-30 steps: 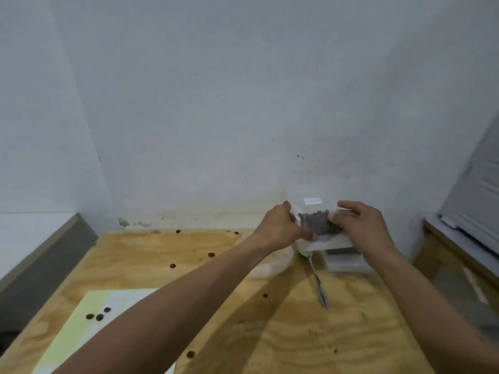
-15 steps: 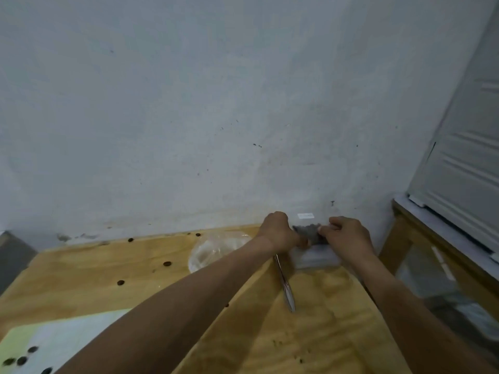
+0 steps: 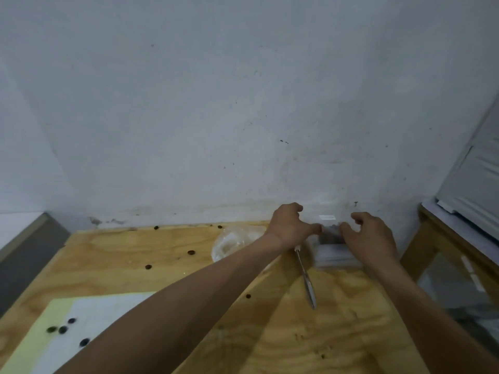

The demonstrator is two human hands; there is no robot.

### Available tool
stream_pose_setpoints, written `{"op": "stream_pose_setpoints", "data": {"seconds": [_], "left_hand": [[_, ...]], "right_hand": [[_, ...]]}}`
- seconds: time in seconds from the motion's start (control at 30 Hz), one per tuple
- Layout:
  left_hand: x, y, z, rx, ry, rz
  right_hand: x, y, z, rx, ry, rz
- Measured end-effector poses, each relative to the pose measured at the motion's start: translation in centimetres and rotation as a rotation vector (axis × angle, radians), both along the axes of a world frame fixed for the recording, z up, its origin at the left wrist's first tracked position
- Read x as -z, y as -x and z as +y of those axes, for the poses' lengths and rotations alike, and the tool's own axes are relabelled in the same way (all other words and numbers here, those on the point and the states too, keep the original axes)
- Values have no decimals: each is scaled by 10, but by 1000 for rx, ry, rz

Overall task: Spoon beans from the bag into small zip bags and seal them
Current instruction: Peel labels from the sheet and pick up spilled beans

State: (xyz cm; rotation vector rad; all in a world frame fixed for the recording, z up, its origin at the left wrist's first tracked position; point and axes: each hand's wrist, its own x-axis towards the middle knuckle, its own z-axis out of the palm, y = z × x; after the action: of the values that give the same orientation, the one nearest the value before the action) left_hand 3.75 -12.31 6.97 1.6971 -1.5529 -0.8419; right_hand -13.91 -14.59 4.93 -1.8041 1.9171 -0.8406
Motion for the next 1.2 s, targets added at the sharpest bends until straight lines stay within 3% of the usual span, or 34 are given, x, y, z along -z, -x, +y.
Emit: {"op": "stream_pose_setpoints", "data": {"seconds": [0.23,0.47,0.67,0.8,0.97,1.2], "left_hand": [[-18,-76,40,-125,213,-56],[-11,-215,115,-348,159,-225],[24,-324,206,-400,-104,-416],[60,-359,242,-303,-114,-554],[84,-372,243,-246,-189,-657],[96,-384,240,-213,-163,-670]], "right_hand": [[-27,-65,13,-103,234,35],[-43,-175,58,-415,343,-47],[-22,-267,117,-934,209,-6],[5,-313,151,-1183,64,142],[27,-349,174,-1209,22,163],[45,-363,181,-1189,33,132]]}}
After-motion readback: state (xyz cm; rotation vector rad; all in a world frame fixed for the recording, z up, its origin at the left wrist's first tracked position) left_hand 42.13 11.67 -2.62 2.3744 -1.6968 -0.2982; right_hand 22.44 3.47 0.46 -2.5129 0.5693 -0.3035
